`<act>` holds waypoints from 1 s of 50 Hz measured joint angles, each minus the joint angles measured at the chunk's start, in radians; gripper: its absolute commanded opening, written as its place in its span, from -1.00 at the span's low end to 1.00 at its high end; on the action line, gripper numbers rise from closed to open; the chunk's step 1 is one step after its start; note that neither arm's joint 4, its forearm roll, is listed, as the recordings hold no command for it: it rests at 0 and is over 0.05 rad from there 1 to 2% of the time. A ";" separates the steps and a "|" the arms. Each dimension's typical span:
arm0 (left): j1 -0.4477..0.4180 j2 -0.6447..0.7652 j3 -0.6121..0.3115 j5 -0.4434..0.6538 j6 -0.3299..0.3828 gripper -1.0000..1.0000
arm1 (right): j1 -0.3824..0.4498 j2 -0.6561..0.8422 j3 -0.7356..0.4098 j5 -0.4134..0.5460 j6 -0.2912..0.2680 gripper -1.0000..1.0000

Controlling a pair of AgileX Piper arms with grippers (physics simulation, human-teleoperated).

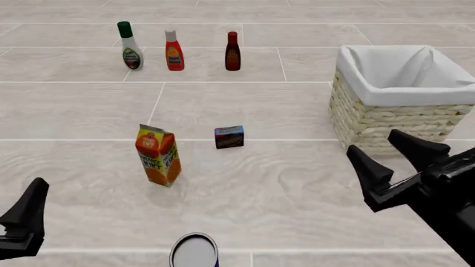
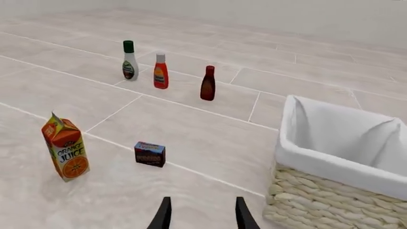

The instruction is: Pick the chocolate pudding and place it in the basket.

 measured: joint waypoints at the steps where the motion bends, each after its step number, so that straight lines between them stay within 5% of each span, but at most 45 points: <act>1: 0.000 0.000 0.000 0.000 0.000 1.00 | 0.005 0.012 -0.006 -0.005 -0.001 1.00; 50: 0.000 0.000 0.000 0.000 0.000 1.00 | 0.138 0.519 -0.325 -0.130 -0.021 1.00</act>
